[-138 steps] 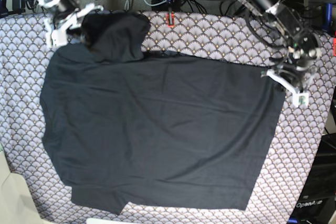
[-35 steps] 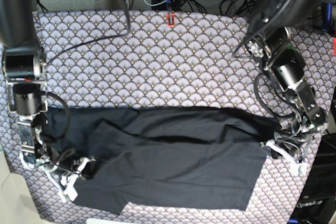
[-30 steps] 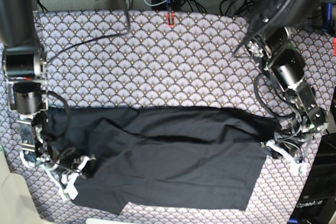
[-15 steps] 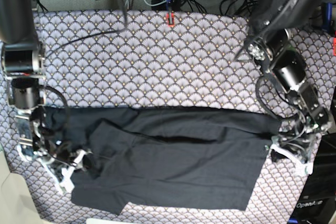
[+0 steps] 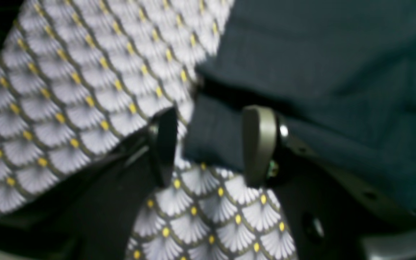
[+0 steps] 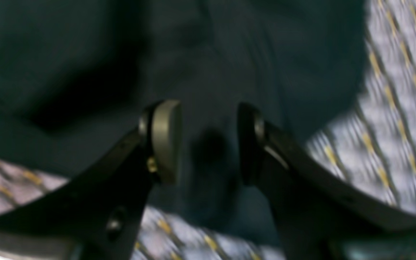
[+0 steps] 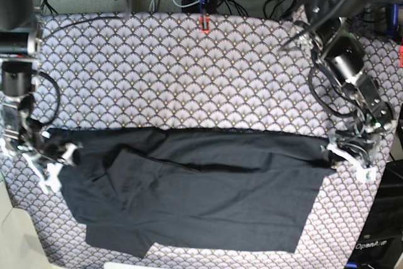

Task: Fold the T-shirt properly
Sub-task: 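Lower the folded shoulder edge onto the shirt and release, then regrasp the folded edge with both grippers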

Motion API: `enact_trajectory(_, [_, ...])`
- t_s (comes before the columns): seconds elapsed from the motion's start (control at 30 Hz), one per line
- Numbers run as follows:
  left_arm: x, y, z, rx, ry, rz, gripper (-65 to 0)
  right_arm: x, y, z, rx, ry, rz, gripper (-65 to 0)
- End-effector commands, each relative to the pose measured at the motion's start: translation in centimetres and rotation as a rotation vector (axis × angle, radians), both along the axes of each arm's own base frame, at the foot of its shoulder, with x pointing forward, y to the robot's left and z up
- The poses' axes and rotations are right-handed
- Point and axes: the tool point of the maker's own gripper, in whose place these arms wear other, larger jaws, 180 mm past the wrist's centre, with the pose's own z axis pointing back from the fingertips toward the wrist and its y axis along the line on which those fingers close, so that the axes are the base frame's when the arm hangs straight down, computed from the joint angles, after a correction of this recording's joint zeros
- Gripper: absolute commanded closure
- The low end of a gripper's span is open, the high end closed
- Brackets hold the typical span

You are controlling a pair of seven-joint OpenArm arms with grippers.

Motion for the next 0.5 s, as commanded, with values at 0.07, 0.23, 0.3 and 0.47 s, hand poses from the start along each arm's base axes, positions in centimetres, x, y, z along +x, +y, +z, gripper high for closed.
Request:
enact_trajectory(0.07, [0.7, 0.6, 2.0, 0.016, -0.069, 0.005, -28.9, 1.7, -2.8, 3.9, 0.0, -0.113, -0.048, -28.0])
enact_trajectory(0.23, [-0.5, 0.5, 0.4, 0.014, -0.033, 0.002, -28.9, 0.3, -4.2, 2.9, 0.014, -0.116, -0.089, -35.7])
enact_trajectory(0.3, [-0.5, 0.4, 0.3, 0.01, -0.03, 0.001, -28.9, -0.4, -4.2, 2.0, 0.017, -0.106, -0.089, -37.3])
enact_trajectory(0.47, [-0.9, 0.6, -0.2, 0.013, -0.018, 0.002, -28.9, -1.7, -2.9, 0.0, 0.044, -0.088, -0.082, -37.5])
